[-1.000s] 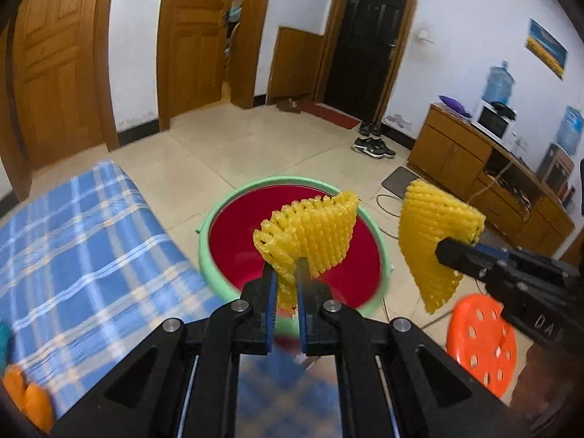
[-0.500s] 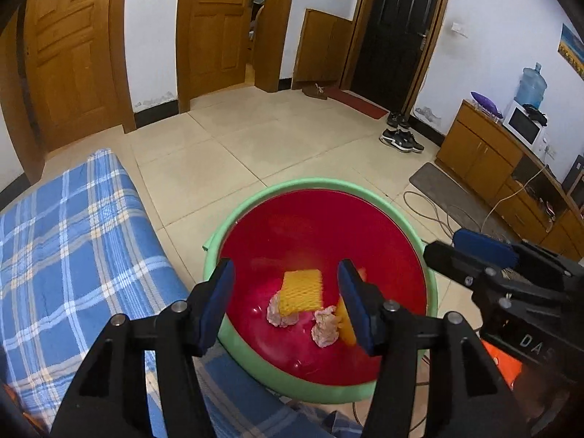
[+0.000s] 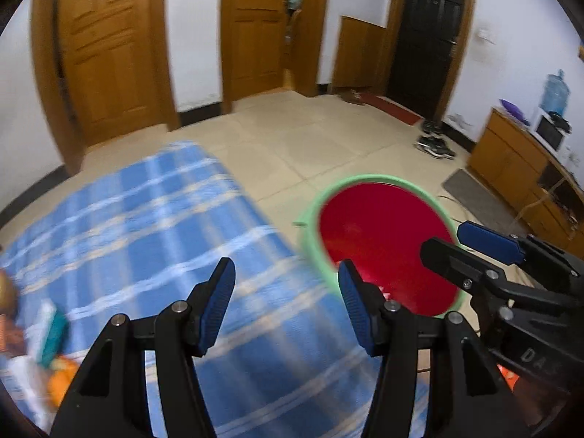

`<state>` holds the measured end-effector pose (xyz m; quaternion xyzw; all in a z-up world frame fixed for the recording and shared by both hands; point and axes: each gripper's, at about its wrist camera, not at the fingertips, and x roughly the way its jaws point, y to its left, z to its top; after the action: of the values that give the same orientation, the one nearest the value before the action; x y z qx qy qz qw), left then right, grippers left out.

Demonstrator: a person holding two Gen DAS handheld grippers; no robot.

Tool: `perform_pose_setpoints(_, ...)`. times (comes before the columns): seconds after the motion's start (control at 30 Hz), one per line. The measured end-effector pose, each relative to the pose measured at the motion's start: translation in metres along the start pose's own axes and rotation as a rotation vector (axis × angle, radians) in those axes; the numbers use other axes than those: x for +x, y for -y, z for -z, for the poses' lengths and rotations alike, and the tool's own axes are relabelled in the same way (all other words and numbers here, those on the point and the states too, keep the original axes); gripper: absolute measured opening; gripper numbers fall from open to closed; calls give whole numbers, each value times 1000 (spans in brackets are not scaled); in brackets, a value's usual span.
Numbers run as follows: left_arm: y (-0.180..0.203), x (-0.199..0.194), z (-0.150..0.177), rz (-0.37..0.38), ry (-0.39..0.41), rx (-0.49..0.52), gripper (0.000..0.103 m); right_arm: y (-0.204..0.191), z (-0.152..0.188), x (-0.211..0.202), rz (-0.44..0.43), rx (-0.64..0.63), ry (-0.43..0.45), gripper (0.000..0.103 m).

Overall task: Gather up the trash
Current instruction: 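Grasp the medicine box with the right tool while the left tool grasps the orange box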

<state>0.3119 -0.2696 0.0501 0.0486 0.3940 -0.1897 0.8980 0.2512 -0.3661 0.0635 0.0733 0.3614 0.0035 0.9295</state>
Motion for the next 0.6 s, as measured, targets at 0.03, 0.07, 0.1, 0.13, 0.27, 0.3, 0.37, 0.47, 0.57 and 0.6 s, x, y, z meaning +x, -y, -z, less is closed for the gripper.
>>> perform_pose_setpoints(0.03, -13, -8, 2, -34, 6, -5, 58, -12, -2, 4, -13, -13, -7, 55)
perform_pose_setpoints(0.07, -27, -15, 4, -69, 9, -13, 58, -19, -3, 6, -23, -23, -10, 55)
perform_pose_setpoints(0.1, -42, -24, 6, -87, 10, -32, 58, -32, -5, 9, -40, -36, -14, 55)
perform_pose_setpoints(0.13, -56, -29, 9, -87, 10, -52, 59, -42, -6, 12, -53, -46, -17, 55)
perform_pose_setpoints(0.27, -120, -57, 23, -152, 19, -127, 63, -91, -10, 29, -123, -82, -43, 55)
perform_pose_setpoints(0.3, -135, -64, 29, -169, 18, -147, 63, -105, -10, 35, -144, -86, -57, 55)
perform_pose_setpoints(0.37, -168, -76, 41, -201, 18, -195, 63, -129, -9, 46, -181, -95, -80, 55)
perform_pose_setpoints(0.47, -208, -95, 58, -276, 34, -236, 64, -165, -5, 60, -218, -119, -118, 55)
perform_pose_setpoints(0.57, -243, -109, 74, -306, 32, -280, 71, -206, -3, 76, -251, -142, -167, 61)
perform_pose_setpoints(0.6, -257, -114, 79, -316, 31, -300, 71, -217, -2, 81, -259, -143, -183, 62)
